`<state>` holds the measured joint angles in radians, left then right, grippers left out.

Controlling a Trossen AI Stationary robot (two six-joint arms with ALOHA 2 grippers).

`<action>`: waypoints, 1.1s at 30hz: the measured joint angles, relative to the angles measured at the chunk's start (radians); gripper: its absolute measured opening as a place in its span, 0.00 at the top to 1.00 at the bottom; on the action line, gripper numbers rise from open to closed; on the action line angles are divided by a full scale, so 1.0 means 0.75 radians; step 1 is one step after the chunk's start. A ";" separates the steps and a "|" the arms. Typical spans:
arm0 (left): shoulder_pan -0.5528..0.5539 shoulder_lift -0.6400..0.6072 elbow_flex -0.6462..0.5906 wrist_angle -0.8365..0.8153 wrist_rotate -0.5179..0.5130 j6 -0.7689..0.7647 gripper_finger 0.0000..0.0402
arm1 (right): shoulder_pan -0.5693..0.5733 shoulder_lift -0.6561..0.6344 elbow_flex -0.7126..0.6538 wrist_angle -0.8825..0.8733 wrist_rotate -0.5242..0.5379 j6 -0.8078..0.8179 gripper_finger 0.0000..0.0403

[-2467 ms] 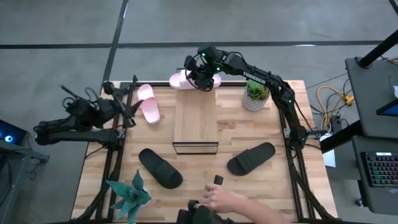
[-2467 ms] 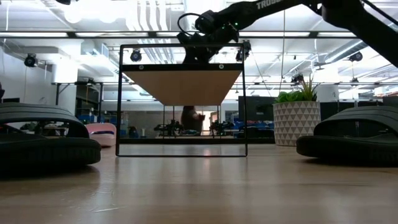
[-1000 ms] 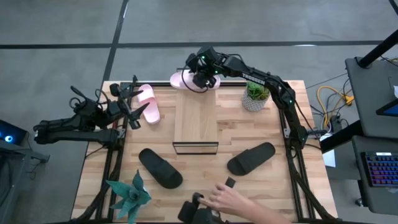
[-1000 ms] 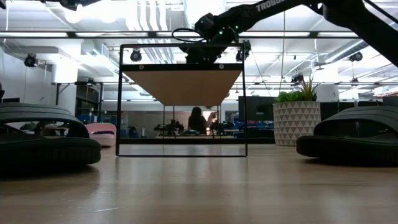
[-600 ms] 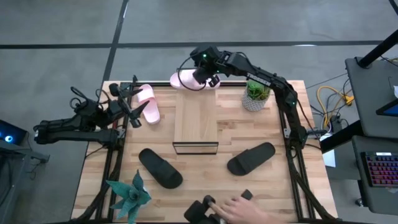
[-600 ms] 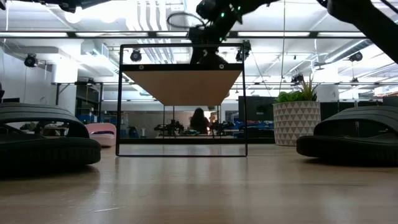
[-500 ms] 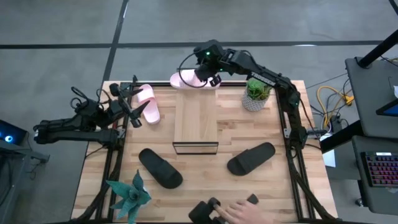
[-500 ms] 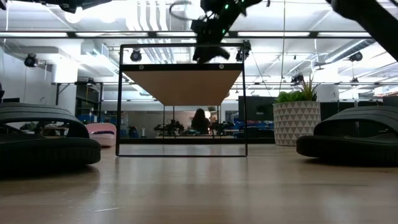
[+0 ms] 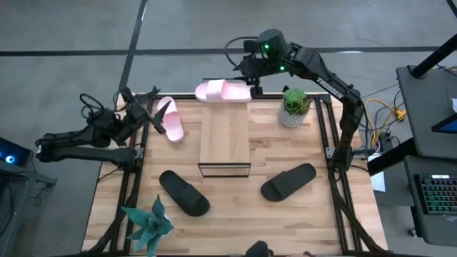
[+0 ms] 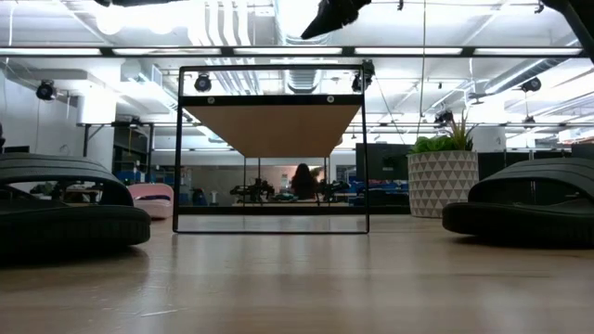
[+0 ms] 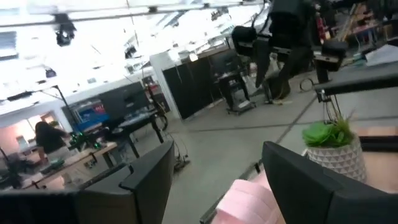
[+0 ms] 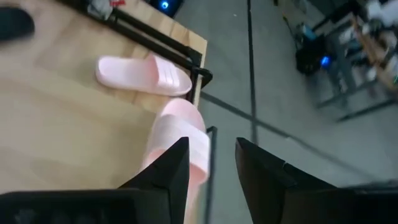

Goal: Pick and place slides into the shelf
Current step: Put the pink slide on the shelf

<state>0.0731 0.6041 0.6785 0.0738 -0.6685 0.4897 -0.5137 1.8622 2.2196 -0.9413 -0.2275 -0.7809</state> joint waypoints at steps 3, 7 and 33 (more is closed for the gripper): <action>0.000 0.103 0.085 -0.180 -0.002 -0.086 0.43 | 0.001 -0.001 -0.003 -0.012 0.001 0.085 0.70; -0.001 0.247 0.205 -0.425 -0.087 -0.214 0.43 | 0.001 -0.001 -0.013 -0.010 0.001 0.155 0.70; 0.395 0.675 0.397 -1.531 -0.093 -0.645 0.43 | -0.030 -0.004 -0.014 -0.182 0.061 0.146 0.72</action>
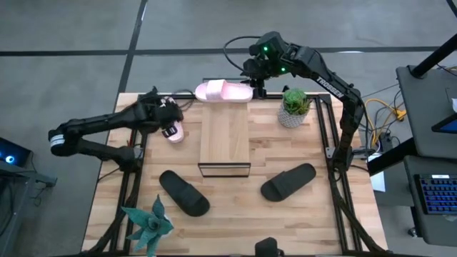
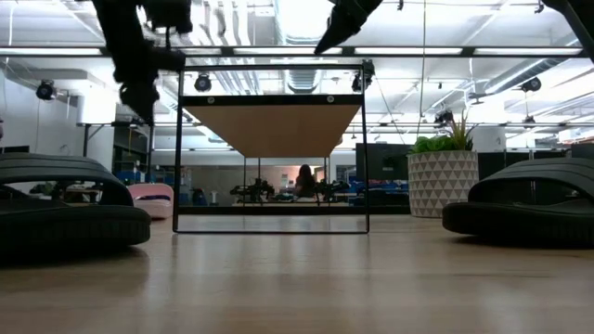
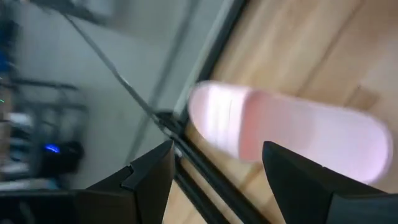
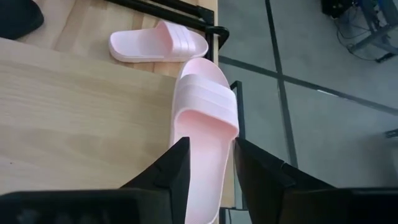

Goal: Pick and place slides into the shelf
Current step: Put the pink slide on the shelf

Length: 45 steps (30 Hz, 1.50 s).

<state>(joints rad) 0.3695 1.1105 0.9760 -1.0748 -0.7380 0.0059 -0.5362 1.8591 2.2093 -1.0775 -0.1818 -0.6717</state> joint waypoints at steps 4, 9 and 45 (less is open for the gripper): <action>0.164 -0.035 -0.104 0.153 0.270 0.183 0.43 | -0.003 0.000 0.000 0.003 0.000 -0.024 0.72; 0.263 -0.043 -0.210 0.364 0.318 0.385 0.43 | -0.002 0.000 0.000 0.005 -0.001 -0.048 0.71; 0.640 0.444 -0.286 0.656 0.267 0.646 0.82 | -0.008 0.002 -0.001 0.006 -0.001 -0.024 0.76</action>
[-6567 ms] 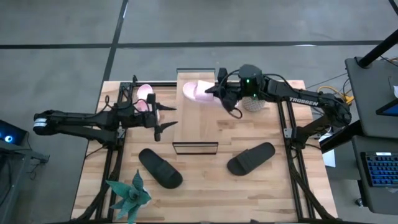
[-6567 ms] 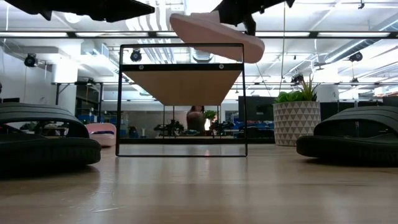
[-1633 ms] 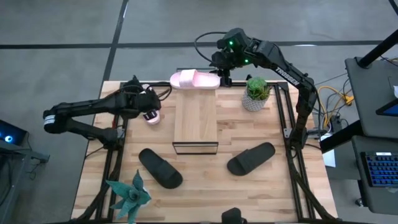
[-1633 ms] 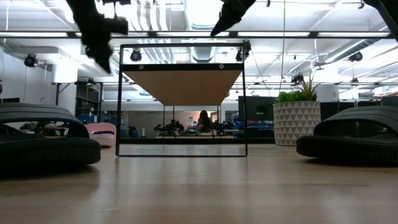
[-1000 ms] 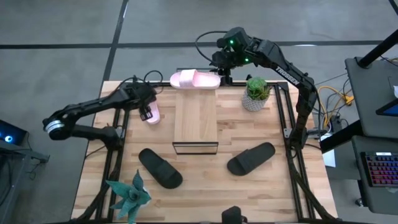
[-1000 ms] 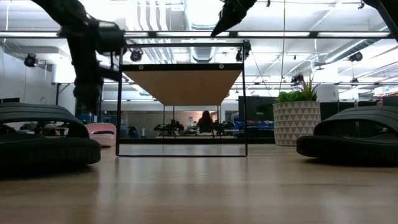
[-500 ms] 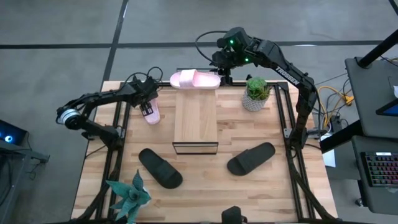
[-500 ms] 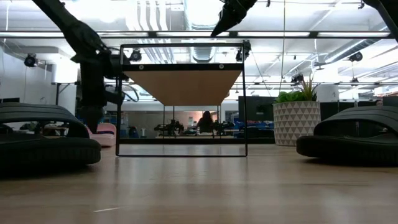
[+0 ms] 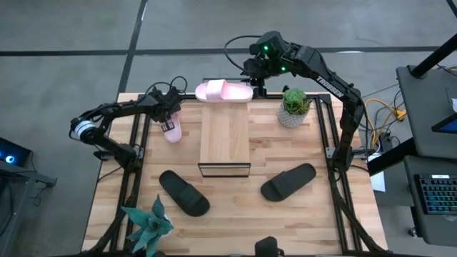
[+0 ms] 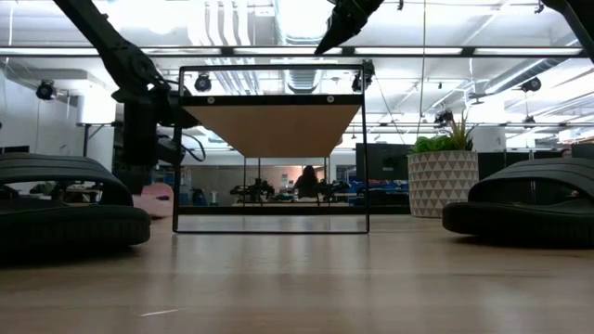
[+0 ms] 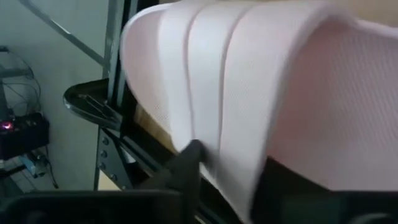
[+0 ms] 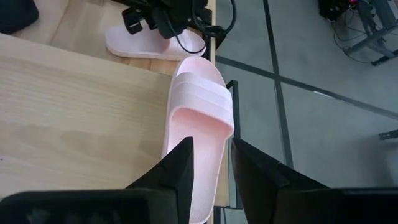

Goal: Pick and place slides into the shelf
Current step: Put the pink slide on the shelf

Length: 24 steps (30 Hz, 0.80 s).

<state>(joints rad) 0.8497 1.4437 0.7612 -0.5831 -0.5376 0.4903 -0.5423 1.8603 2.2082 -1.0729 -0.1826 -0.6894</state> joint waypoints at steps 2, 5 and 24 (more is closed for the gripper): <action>0.000 -0.003 0.005 -0.006 -0.005 0.008 0.93 | 0.000 0.000 0.000 0.000 0.000 0.001 0.75; 0.000 -0.023 0.019 -0.054 -0.004 0.001 0.98 | 0.000 0.000 0.000 0.000 0.000 0.000 0.75; -0.012 -0.411 0.458 -0.537 -0.052 -0.307 1.00 | 0.001 0.000 0.000 0.011 0.000 0.000 0.82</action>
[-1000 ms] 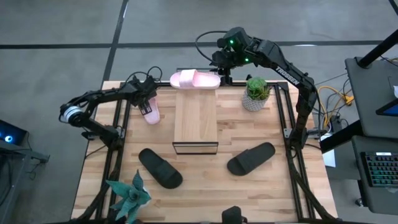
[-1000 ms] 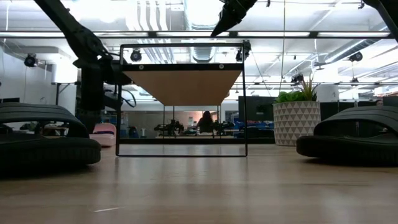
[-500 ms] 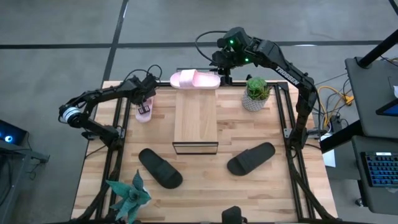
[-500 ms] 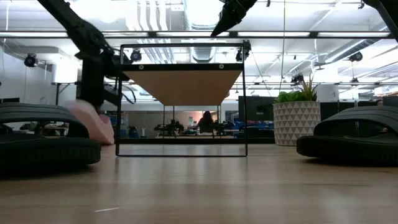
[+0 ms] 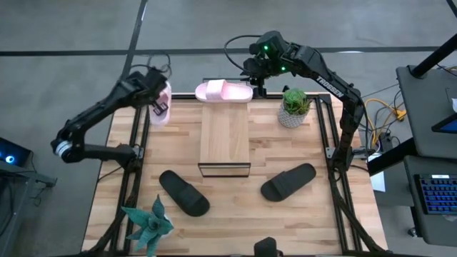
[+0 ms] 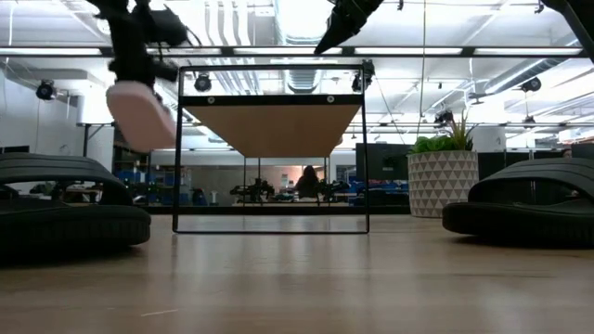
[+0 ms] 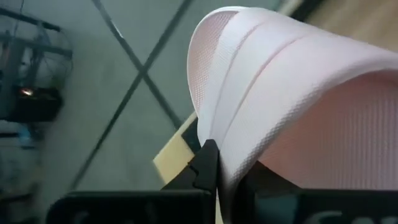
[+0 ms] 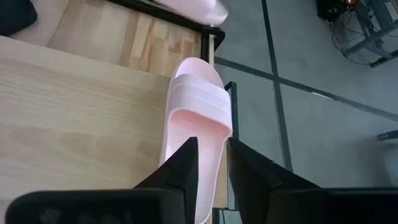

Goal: Pick and place slides into the shelf
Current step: Put the pink slide on the shelf

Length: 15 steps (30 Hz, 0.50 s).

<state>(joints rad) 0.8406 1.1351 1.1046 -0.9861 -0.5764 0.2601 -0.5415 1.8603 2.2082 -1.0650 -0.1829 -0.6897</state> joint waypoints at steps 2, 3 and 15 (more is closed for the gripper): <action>0.000 -0.064 0.032 -0.002 0.068 -0.090 1.00 | 0.000 0.000 0.000 0.000 -0.001 -0.001 0.81; -0.001 -0.095 0.045 0.001 0.103 -0.140 1.00 | 0.001 0.000 0.000 0.002 -0.004 -0.003 0.81; -0.061 -0.257 0.082 0.189 0.361 -0.537 1.00 | 0.203 0.000 0.000 0.044 -0.314 -0.452 0.83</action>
<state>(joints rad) 0.7946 0.9422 1.1660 -0.8441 -0.3058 -0.1427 -0.3890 1.8603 2.2082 -1.0322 -0.4187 -1.0286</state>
